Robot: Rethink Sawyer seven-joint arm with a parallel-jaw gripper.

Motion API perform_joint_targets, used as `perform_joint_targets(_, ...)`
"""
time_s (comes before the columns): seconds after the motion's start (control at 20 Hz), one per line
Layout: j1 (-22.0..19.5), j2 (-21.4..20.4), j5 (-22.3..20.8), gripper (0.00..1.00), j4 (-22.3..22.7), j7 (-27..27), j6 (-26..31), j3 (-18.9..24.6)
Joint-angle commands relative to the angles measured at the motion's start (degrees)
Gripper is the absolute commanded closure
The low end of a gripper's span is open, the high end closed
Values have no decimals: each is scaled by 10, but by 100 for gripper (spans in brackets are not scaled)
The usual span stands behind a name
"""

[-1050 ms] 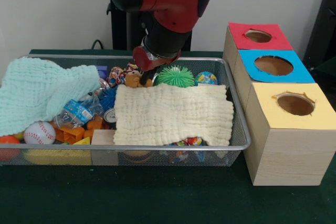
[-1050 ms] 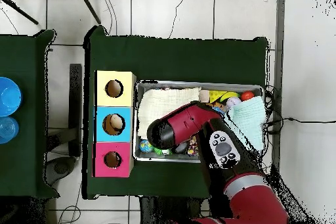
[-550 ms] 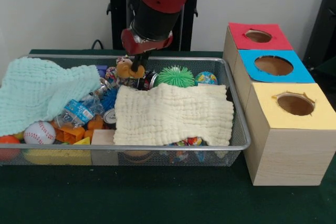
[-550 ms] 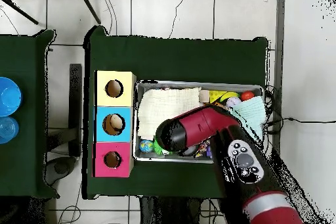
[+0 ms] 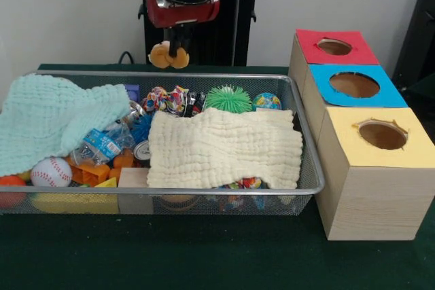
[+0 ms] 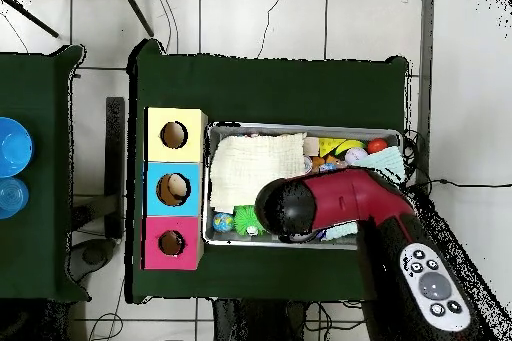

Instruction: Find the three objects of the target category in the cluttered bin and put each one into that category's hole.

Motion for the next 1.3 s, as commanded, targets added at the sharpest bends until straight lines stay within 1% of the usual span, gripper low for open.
perform_joint_targets(0.05, -96, -6, 133, 100, 104, -123, -56, 176)
perform_joint_targets(0.2, -129, 4, 160, 100, 122, -101, -101, 226)
perform_joint_targets(0.35, -155, 20, 179, 100, 130, -91, -115, 263)
perform_joint_targets(0.45, -173, 35, 195, 100, 137, -90, -109, 291)
perform_joint_targets(0.5, -181, 46, 205, 100, 138, -91, -100, 306)
perform_joint_targets(0.6, -192, 67, 214, 100, 143, -87, -99, 325)
perform_joint_targets(0.75, -211, 113, 214, 100, 162, -77, -126, 347)
perform_joint_targets(0.85, -221, 145, 217, 100, 169, -79, -122, 362)
perform_joint_targets(0.95, -223, 165, 209, 100, 171, -75, -121, 362)
perform_joint_targets(1.15, -209, 196, 180, 100, 158, -68, -110, 340)
perform_joint_targets(1.3, -199, 212, 163, 100, 148, -65, -104, 324)
